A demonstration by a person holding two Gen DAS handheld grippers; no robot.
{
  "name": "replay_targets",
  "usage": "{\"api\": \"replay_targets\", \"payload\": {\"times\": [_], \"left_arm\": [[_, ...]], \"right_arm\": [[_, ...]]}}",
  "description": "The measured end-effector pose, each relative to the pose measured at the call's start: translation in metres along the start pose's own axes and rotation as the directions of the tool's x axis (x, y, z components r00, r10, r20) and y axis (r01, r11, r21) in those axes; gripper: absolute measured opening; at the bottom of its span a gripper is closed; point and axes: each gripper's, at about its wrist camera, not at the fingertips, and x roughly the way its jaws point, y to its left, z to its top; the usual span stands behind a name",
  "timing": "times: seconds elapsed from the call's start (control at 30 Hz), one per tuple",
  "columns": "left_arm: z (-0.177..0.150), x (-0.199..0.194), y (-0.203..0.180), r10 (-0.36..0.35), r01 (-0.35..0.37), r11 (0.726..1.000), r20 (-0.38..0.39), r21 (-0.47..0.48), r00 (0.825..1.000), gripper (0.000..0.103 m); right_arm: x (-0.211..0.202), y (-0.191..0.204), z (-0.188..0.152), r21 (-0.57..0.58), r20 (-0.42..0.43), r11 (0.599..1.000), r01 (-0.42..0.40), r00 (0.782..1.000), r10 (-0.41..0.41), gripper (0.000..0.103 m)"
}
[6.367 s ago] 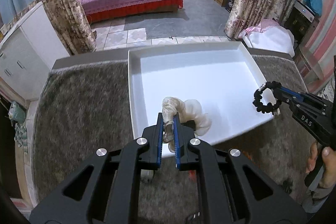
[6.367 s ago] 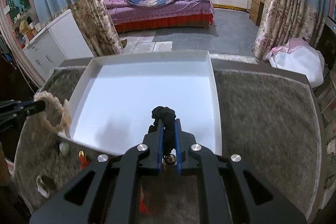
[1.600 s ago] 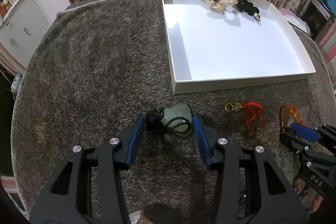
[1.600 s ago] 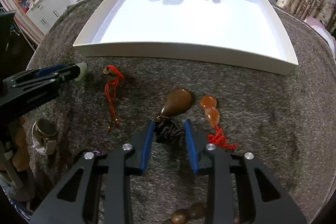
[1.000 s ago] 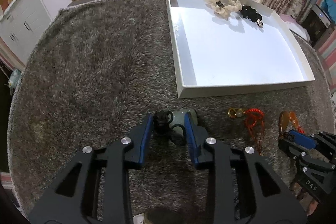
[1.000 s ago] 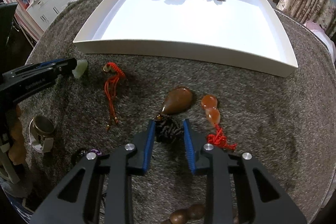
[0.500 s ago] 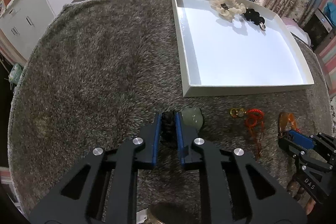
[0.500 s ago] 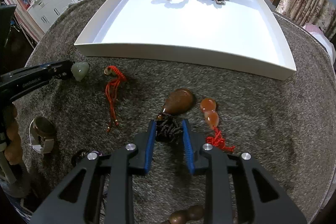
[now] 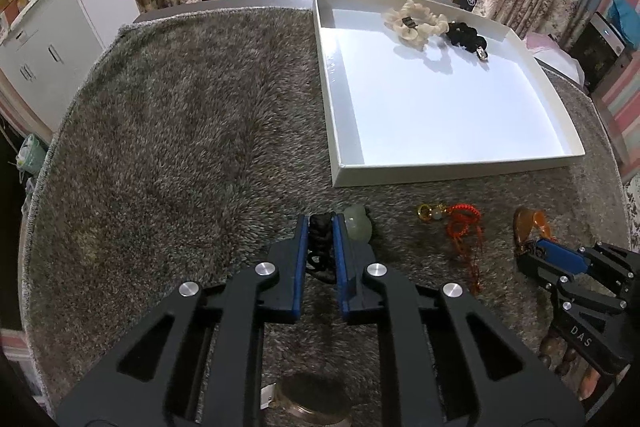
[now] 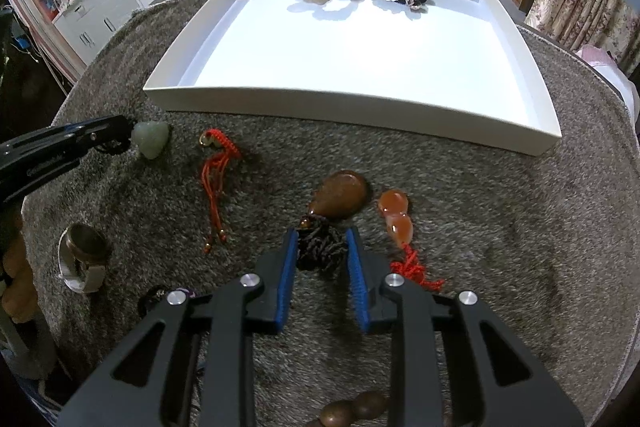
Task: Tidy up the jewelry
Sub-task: 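Close the right tool on the brown pendant's black cord while the left tool holds the jade pendant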
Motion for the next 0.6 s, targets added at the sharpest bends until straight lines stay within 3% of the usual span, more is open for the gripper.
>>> {"api": "replay_targets", "payload": {"times": [0.6], "left_arm": [[-0.013,0.013,-0.005,0.087,-0.072,0.988,-0.101,0.139,0.991,0.012]], "right_arm": [[0.008,-0.001,0.0,-0.009,-0.034,1.0,-0.001,0.999,0.0,0.025]]}}
